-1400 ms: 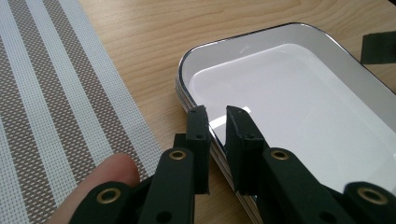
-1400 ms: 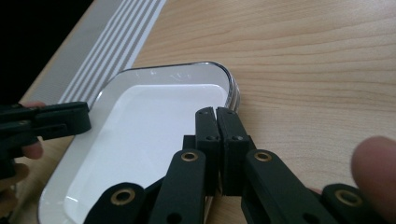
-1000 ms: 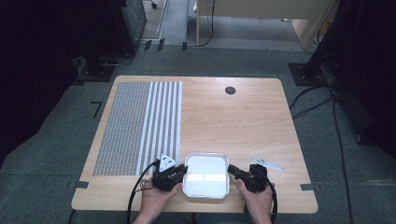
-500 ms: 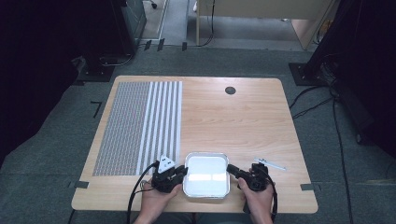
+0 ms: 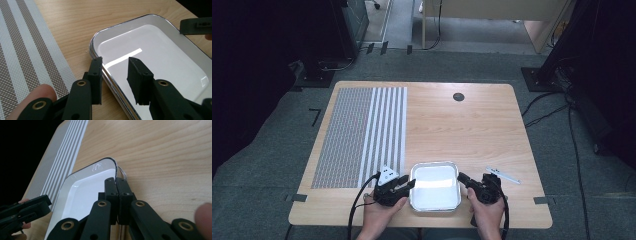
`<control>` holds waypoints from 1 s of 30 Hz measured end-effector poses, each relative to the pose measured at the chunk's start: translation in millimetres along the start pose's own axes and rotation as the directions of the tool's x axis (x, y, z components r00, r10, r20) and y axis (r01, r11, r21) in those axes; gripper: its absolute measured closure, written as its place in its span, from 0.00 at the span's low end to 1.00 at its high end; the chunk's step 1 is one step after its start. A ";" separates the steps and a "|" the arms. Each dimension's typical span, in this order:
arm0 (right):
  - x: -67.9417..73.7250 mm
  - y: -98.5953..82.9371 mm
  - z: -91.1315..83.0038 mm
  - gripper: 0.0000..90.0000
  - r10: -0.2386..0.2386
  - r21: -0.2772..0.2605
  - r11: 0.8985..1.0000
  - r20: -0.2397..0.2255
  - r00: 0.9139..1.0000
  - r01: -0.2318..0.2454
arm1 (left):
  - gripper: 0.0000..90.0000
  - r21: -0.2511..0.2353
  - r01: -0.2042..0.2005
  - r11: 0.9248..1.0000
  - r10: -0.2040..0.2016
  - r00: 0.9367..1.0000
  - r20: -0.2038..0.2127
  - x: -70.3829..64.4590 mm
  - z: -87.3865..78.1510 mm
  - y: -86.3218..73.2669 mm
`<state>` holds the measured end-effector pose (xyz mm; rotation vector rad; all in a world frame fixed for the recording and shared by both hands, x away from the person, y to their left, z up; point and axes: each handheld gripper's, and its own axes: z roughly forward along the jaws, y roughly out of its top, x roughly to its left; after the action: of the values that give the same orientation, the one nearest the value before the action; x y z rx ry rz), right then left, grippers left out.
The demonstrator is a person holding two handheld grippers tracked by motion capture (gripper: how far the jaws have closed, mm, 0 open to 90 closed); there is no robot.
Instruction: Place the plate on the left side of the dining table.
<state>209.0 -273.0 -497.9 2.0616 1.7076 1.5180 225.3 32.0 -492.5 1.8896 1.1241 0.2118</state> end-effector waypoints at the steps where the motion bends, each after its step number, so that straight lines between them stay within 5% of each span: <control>1: 2.5 1.7 -5.4 1.00 -0.019 -0.038 0.999 0.026 0.999 0.020 | 0.70 0.001 0.006 1.000 -0.006 1.000 -0.001 0.5 0.0 0.1; 6: 4.1 5.4 -13.5 1.00 -0.058 -0.055 0.997 0.054 0.997 0.061 | 0.69 0.008 0.003 1.000 -0.003 1.000 0.000 -1.1 1.7 -0.4; 15: -3.5 -1.1 2.7 0.95 -0.016 0.051 0.999 -0.012 1.000 0.016 | 0.73 0.030 -0.017 0.999 0.017 1.000 0.006 -4.3 3.9 -2.9; 20: -7.8 -0.7 4.8 0.95 0.047 0.083 0.996 -0.068 0.997 -0.041 | 0.73 0.034 -0.015 0.999 0.014 1.000 0.009 -3.5 4.2 -3.3; 23: -9.1 -0.5 2.8 0.95 0.049 0.054 0.997 -0.039 0.998 -0.047 | 0.72 0.035 -0.014 0.999 0.014 1.000 0.012 -3.2 4.3 -3.3; 30: -11.2 -1.9 6.4 0.95 0.056 0.082 0.995 -0.044 0.997 -0.052 | 0.73 0.040 -0.014 0.999 0.014 1.000 0.007 -3.7 5.0 -4.0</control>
<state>213.2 -277.8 -509.3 2.1448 1.7723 1.5484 223.4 26.8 -497.4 1.9327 1.1184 0.1924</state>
